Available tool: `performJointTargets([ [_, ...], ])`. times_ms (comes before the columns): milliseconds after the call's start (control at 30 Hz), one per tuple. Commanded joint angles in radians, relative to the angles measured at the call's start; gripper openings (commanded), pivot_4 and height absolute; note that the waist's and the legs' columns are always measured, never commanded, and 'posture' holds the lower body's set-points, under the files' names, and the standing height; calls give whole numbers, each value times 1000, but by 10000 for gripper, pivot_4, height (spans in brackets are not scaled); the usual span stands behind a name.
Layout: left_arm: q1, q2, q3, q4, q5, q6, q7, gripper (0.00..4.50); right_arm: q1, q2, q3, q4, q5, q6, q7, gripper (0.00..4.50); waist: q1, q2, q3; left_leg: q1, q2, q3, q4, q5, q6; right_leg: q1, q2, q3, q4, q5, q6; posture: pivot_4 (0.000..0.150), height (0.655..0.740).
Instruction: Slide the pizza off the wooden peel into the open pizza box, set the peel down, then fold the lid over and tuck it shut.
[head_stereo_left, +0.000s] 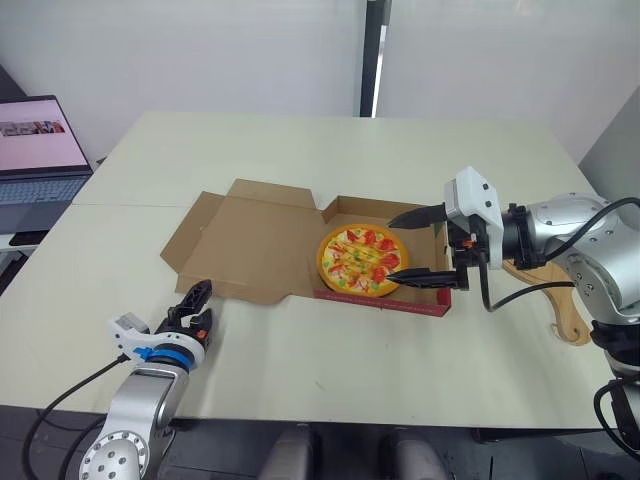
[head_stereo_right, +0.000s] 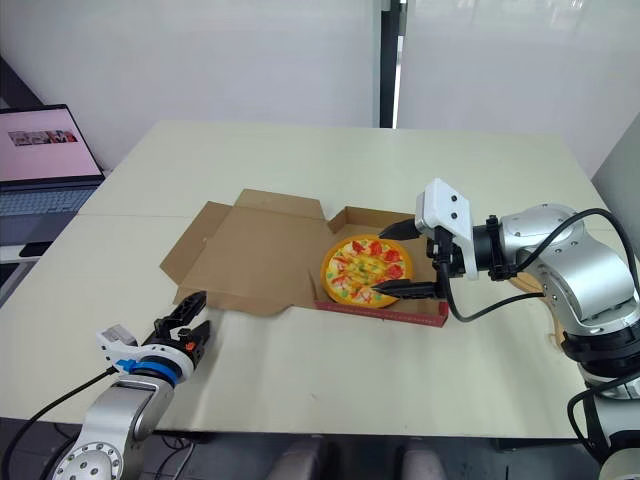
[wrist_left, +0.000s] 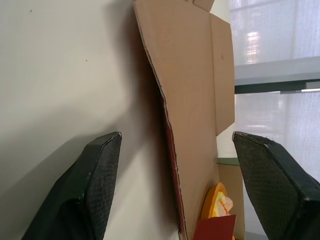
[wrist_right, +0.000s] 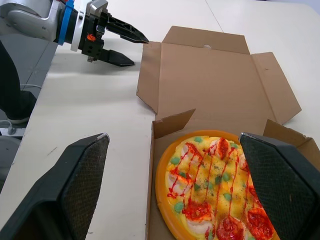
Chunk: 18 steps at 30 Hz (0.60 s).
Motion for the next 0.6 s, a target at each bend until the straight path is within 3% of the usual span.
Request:
performJointTargets([
  [33, -56, 27, 10, 49, 24, -3, -6, 37026, -26, -1, -17, -10, 0, -15, 5, 45000, 0, 0, 0, 0, 0, 0, 0, 0, 0, 0, 0, 0, 0, 0, 0, 1500, 7281],
  [300, -163, 37, -3, 157, 93, 20, -22, 37026, -32, 6, -9, -2, -11, -19, 12, 45000, 0, 0, 0, 0, 0, 0, 0, 2, -3, 0, 0, 0, 0, 0, 0, 1500, 7281],
  [433, -181, 28, -5, 169, 116, 30, -32, 28865, -29, 5, -11, -5, -11, -16, 11, 45000, 0, 0, 0, 0, 0, 0, 0, 2, -3, 0, 0, 0, 0, 0, 0, 1500, 7281],
  [600, -194, 28, -5, 174, 139, 51, -33, 12786, -24, 3, -15, -11, -10, -13, 7, 45000, 0, -1, 1, 0, 0, 0, 0, 2, -3, 0, 0, 0, 0, 0, 0, 1500, 7281],
])
